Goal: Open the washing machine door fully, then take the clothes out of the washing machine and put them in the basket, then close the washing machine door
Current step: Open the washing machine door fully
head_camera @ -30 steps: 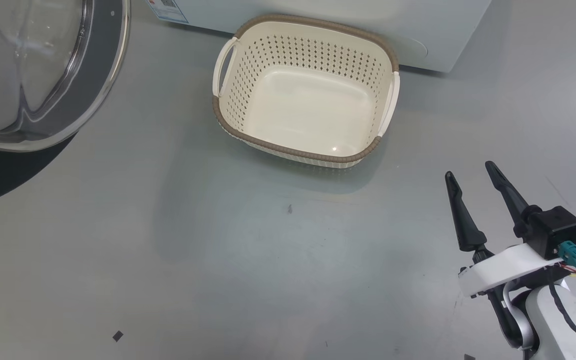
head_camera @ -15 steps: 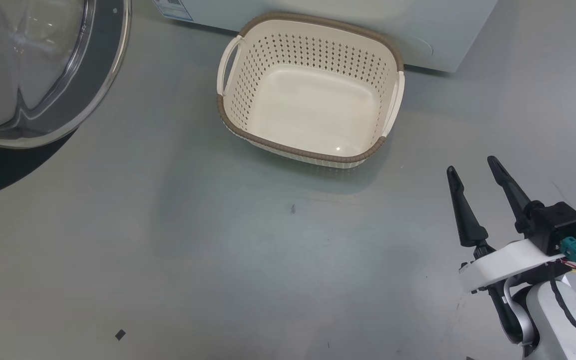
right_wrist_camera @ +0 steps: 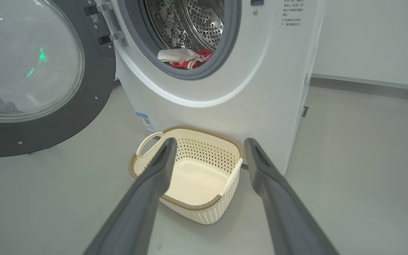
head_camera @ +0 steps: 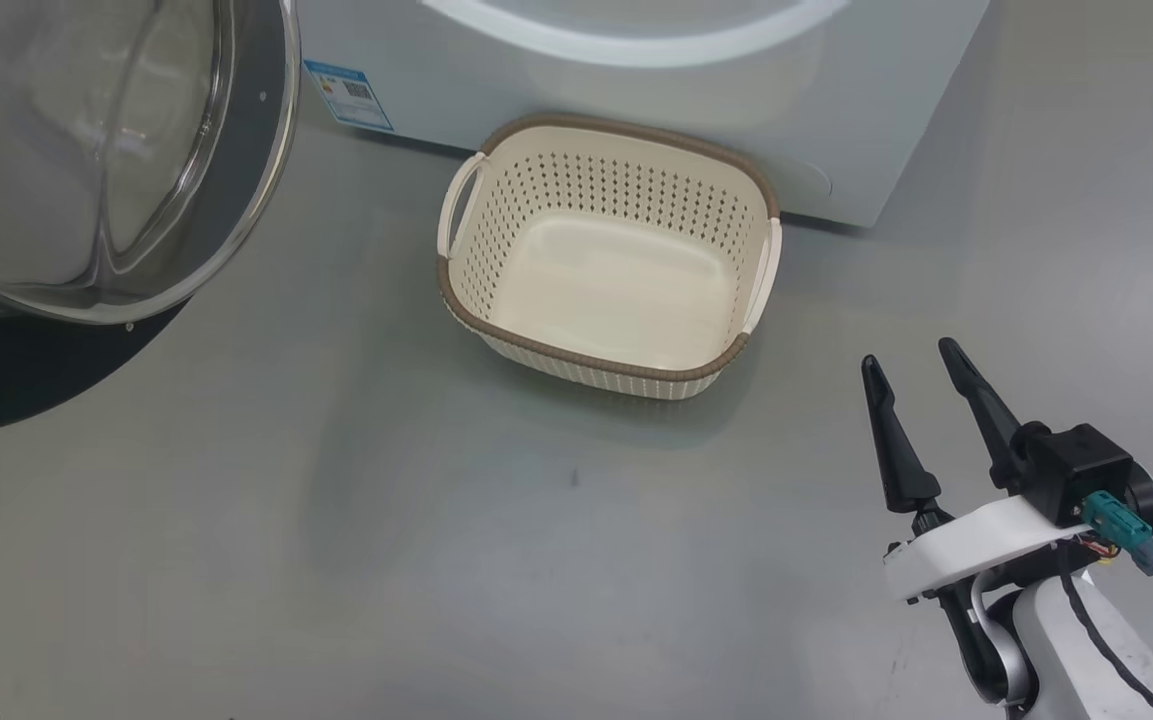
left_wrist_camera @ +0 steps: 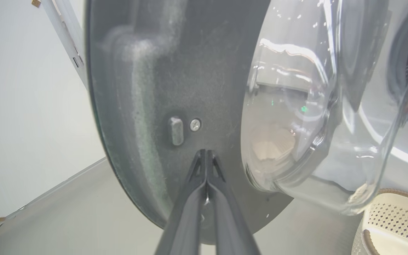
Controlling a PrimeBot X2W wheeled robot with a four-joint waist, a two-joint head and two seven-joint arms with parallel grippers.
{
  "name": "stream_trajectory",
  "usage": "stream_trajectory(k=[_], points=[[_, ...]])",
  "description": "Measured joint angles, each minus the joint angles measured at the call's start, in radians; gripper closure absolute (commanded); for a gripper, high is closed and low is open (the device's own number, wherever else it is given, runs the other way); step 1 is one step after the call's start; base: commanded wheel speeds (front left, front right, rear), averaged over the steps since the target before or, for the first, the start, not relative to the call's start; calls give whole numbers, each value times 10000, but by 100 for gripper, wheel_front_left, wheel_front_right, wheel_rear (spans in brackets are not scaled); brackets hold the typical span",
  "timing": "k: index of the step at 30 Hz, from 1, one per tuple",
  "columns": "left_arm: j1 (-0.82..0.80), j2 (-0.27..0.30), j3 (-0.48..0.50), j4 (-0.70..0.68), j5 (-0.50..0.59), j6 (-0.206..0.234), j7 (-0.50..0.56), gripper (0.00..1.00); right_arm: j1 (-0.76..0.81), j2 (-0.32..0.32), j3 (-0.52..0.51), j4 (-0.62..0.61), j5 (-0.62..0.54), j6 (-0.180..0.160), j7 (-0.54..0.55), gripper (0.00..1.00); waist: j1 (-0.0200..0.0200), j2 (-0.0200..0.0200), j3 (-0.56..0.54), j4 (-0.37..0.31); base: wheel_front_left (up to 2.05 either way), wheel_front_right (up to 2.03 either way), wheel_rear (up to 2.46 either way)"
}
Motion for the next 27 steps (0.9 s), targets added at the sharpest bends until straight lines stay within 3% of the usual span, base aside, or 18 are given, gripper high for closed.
stream_trajectory(k=[11, 23, 27], points=[[1005, -224, -558, -186, 359, -320, -130, 100, 47, 395, 86, 479, 249, 13, -203, 0, -1, 0, -1251, -346, 0, 0, 0], [2272, -784, -1256, -803, 734, -437, -217, 100, 361, 610, 19, 677, 316, 10, -293, 0, -1, 0, -2414, -1152, 0, 0, 0], [2674, -1216, -1555, -1001, 796, -443, -217, 100, 483, 656, 27, 736, 337, 0, -303, 0, -1, 0, -2693, -1498, 0, 0, 0]])
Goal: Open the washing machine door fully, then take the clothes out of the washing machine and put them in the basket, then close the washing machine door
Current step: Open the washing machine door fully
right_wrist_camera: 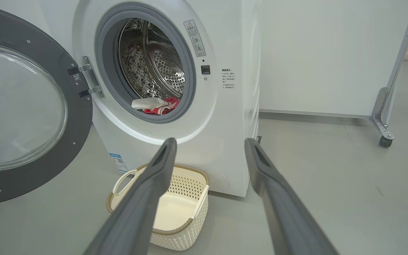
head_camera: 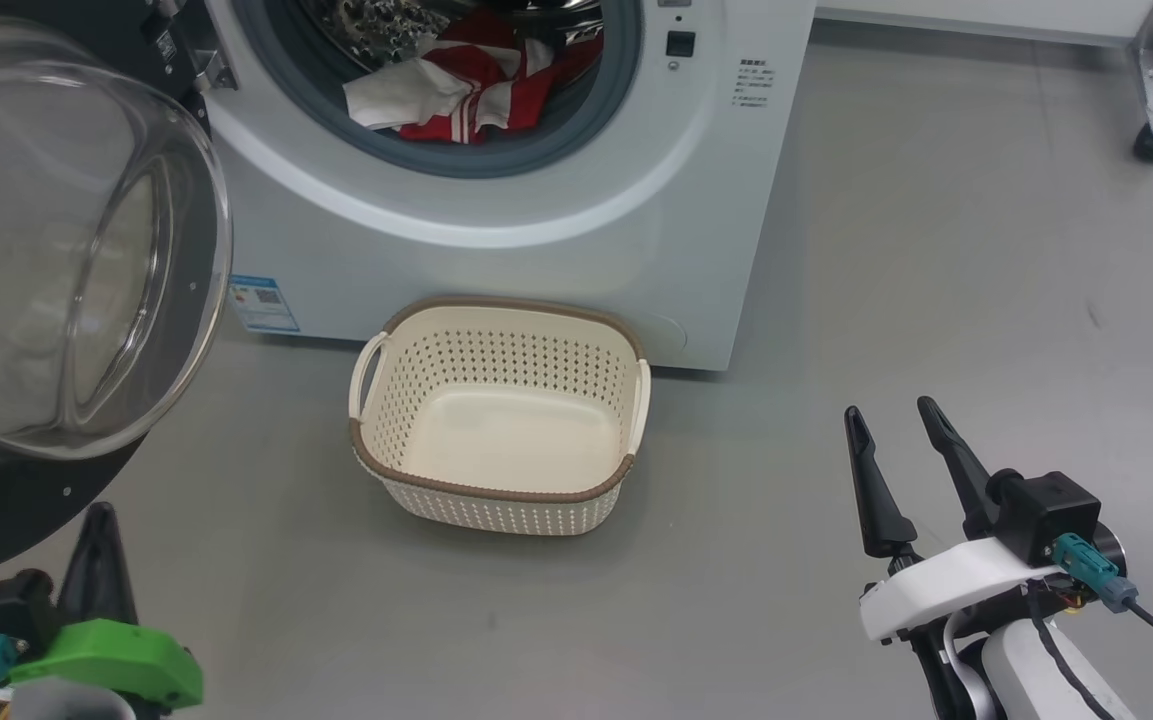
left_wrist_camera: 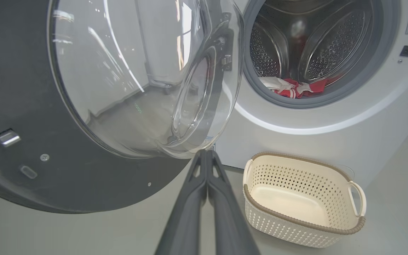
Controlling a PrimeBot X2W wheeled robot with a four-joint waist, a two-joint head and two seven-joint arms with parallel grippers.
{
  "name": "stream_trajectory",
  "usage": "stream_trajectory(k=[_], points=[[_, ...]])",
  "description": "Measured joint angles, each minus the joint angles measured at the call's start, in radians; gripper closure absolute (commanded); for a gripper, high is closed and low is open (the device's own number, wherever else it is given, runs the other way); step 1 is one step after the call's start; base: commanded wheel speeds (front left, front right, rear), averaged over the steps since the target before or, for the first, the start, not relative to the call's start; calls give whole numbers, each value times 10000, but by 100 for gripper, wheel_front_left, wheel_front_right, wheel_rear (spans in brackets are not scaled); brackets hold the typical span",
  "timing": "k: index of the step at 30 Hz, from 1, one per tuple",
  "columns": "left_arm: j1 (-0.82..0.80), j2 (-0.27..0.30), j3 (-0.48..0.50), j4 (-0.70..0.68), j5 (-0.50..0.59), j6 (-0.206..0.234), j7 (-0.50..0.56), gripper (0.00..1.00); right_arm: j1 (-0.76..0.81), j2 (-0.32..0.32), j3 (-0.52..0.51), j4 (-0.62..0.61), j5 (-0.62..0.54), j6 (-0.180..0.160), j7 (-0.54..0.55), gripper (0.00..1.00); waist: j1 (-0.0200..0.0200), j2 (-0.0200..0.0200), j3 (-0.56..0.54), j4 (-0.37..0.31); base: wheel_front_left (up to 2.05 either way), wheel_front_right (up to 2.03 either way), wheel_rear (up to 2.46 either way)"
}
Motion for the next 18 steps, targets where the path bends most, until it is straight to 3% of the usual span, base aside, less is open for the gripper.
stream_trajectory(k=[4, 18], points=[[404, -420, -370, -209, 29, -6, 2, 100, 30, 69, 17, -4, 0, 0, -15, 0, 0, 0, -259, -417, 0, 0, 0], [823, -713, -978, -1093, 84, -353, -12, 100, 374, 29, -199, -10, 4, -17, -46, 0, 0, 1, -589, -1157, 0, 0, 0]])
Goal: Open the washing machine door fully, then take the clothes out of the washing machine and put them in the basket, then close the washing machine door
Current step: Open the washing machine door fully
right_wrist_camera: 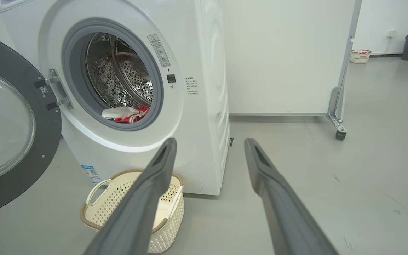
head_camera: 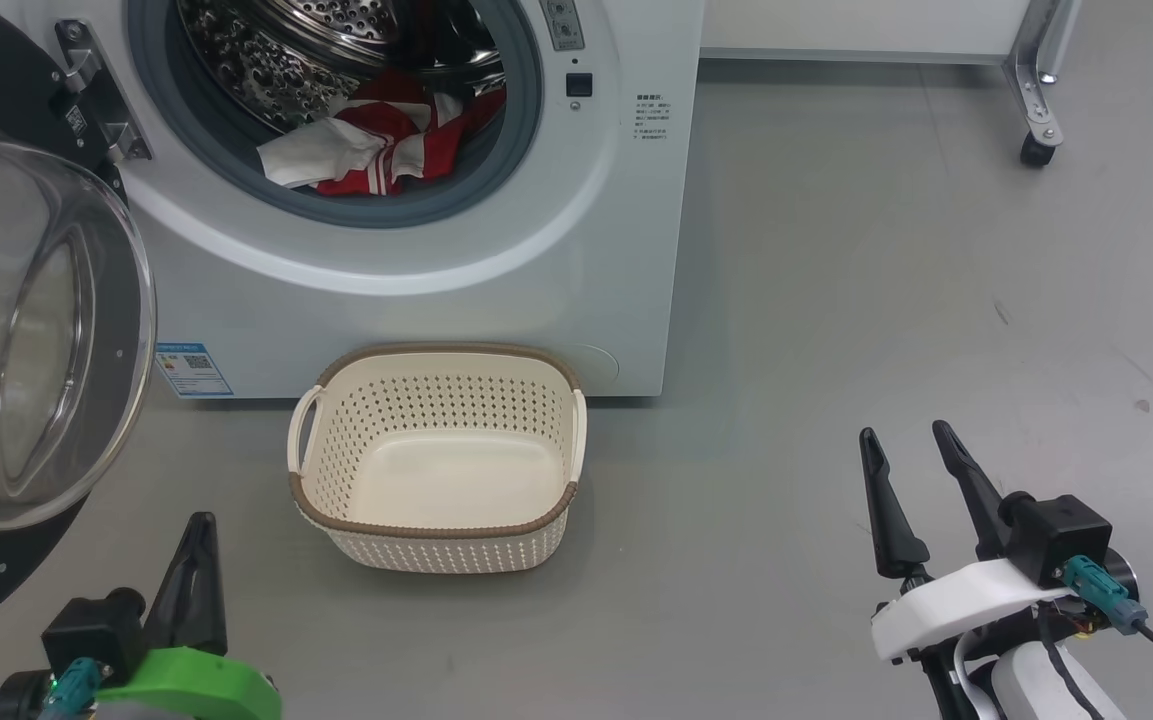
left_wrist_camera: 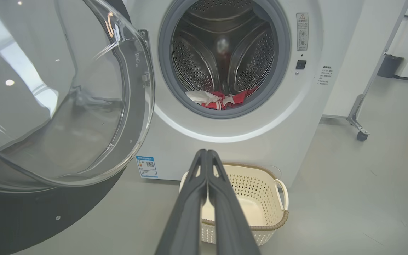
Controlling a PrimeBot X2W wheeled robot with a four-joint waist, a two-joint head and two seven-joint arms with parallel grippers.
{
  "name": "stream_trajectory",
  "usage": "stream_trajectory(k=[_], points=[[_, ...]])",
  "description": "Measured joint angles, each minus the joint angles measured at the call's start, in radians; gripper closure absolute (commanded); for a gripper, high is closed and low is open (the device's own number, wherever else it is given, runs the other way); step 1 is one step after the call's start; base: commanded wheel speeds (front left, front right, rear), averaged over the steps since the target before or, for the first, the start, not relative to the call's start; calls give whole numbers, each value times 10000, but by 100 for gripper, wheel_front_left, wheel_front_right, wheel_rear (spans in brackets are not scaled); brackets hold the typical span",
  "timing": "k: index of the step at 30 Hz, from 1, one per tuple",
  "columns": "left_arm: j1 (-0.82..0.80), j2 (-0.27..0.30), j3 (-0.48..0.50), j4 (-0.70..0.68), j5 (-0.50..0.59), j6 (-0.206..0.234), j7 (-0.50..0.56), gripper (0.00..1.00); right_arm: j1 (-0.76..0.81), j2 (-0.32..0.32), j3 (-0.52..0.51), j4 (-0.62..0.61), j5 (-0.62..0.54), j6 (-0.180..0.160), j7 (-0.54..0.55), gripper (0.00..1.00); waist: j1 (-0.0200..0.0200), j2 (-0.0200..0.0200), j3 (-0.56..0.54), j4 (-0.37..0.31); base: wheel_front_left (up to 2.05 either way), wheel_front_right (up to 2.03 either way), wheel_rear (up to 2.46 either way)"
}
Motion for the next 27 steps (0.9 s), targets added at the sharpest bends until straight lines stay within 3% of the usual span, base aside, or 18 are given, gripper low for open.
stream_trajectory(k=[1, 2, 3, 27], points=[[35, -4, -44, -73, 2, -10, -2, 93, 28, -2, -10, -2, 0, 0, -2, 0, 0, 0, -11, -21, 0, 0, 0], [70, -4, -134, -146, 73, -38, -2, 32, 38, -2, -19, -8, 0, 0, -27, 0, 0, 0, -20, -45, 0, 0, 0], [88, -6, -174, -188, 115, -61, -2, 0, 38, 0, -21, -13, 0, 0, -27, 0, 0, 0, -22, -53, 0, 0, 0], [523, -90, -209, -951, -105, -169, -88, 0, 109, -13, -4, -111, -19, 0, -29, 0, 0, -1, 63, -49, 0, 0, 0]])
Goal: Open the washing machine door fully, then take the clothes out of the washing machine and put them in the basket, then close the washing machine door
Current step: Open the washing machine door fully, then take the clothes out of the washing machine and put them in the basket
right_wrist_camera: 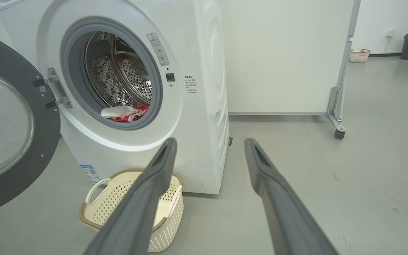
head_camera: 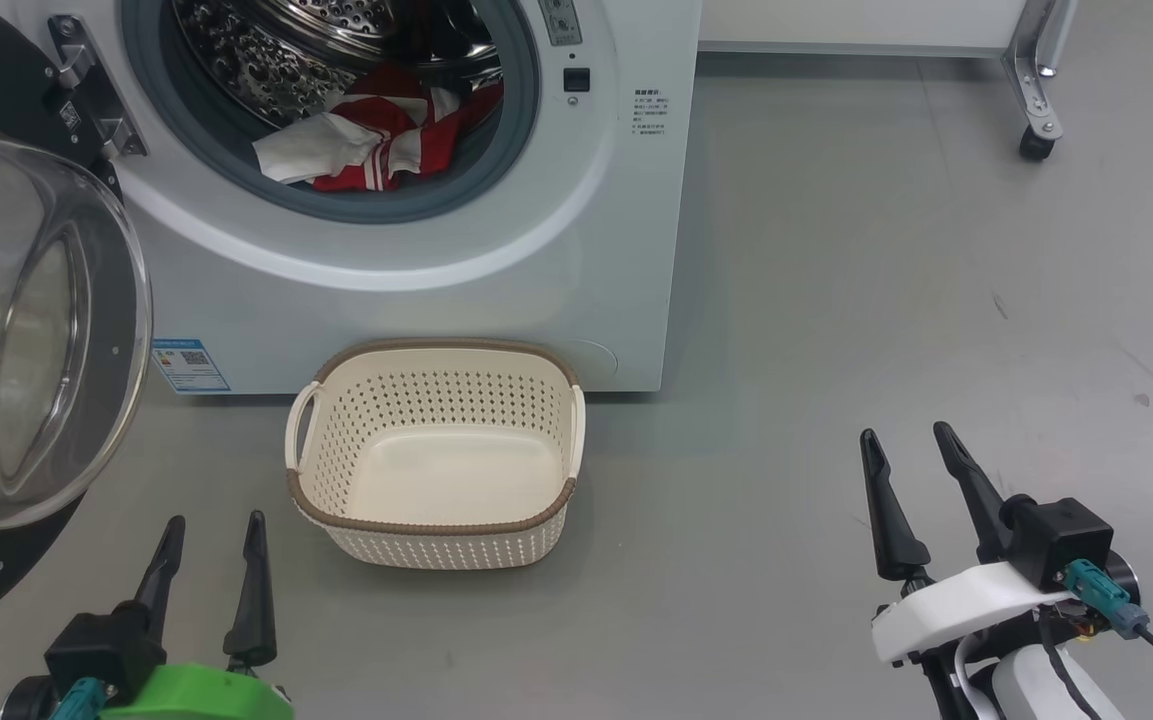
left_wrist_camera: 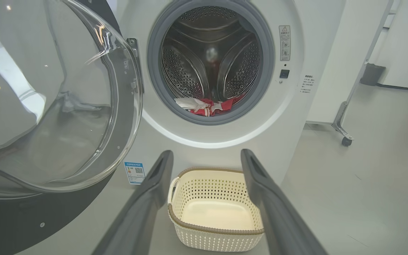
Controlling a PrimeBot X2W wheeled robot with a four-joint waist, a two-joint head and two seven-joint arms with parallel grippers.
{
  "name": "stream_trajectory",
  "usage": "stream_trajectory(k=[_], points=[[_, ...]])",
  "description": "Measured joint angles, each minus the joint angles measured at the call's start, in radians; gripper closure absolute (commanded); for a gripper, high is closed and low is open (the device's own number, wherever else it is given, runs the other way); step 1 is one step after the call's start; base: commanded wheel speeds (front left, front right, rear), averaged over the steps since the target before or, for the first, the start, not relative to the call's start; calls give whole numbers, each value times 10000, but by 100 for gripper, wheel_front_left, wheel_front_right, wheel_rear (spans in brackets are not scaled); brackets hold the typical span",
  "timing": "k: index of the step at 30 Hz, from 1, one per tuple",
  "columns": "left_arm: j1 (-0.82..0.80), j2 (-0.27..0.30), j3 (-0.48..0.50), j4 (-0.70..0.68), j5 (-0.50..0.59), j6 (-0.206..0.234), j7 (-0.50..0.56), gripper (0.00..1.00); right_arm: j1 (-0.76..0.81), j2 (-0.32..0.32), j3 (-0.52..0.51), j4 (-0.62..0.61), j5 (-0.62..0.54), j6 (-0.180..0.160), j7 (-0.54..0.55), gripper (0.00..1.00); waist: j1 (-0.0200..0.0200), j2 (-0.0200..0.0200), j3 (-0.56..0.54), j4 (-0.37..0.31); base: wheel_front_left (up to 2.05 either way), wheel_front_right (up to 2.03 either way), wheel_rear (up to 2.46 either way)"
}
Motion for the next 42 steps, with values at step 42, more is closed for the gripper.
stream_trajectory(k=[42], points=[[108, 6, -42, -596, -4, -86, -77, 0, -18, -107, 94, 115, -767, -451, -15, 0, 0, 0, 341, -47, 0, 0, 0]])
